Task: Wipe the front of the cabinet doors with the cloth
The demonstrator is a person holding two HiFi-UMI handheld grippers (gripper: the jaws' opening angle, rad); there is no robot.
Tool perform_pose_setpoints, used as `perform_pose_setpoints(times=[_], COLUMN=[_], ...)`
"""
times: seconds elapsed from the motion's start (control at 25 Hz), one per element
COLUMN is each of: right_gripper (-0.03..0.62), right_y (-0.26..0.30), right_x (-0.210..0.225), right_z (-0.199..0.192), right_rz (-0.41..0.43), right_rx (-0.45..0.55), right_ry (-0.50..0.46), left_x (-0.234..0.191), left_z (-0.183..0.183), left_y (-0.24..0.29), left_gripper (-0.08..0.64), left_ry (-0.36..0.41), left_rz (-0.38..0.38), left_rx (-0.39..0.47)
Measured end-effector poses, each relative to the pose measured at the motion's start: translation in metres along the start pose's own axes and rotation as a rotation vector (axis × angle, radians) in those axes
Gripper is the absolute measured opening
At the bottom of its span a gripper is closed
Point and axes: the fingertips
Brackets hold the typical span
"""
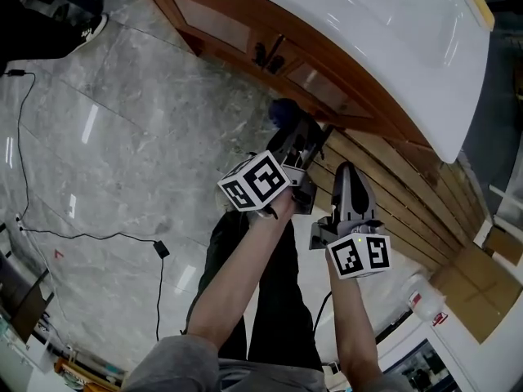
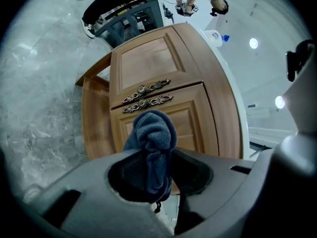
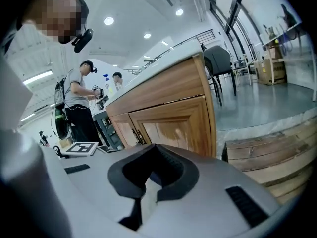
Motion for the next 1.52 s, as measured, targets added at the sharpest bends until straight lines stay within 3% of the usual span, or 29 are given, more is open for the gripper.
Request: perform_pose_setpoints(times=[0.32, 0.6, 0.8, 1.16, 1.52], right_gripper=[0.009, 0.009, 0.009, 0.009, 0.009], right_y=[0.016, 0.032, 0.046, 0.07, 0.083], right_x=[-0.007, -0.002, -0.007, -0.003, -0.003], right_z=[0.011, 0.03, 0.041, 0.042, 0.038], right_rz=[0.052, 0.11, 0.157, 0.208, 0.234], right_rx=[-0.008, -0.027, -0.032, -0.056, -0.068], right_ry=[-0.017, -0.03, -0.046, -0.058, -0.058], left_x=[0.063, 0.091, 0.105, 0.109, 0.077], left_z=[0.041, 0.062, 0.064, 0.065, 0.06], left_y=[0.0, 0.002, 0.009, 0.028, 0.042], left_gripper=[0.1, 0.1, 0.1, 0.098, 0.098], left_ry=[0.017, -0.005, -0.013, 0.027, -0.029], left_rz=[-0.108, -0.123, -0.147, -0.149, -0.095], left_rx=[0.075, 0.138, 0.132, 0.097, 0.109])
Point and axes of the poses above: the fingertips, and each gripper's own axes: y forward along the fingers, x to its right, z out of its top, and after that the axes turned 14 degrees about -y, right-handed
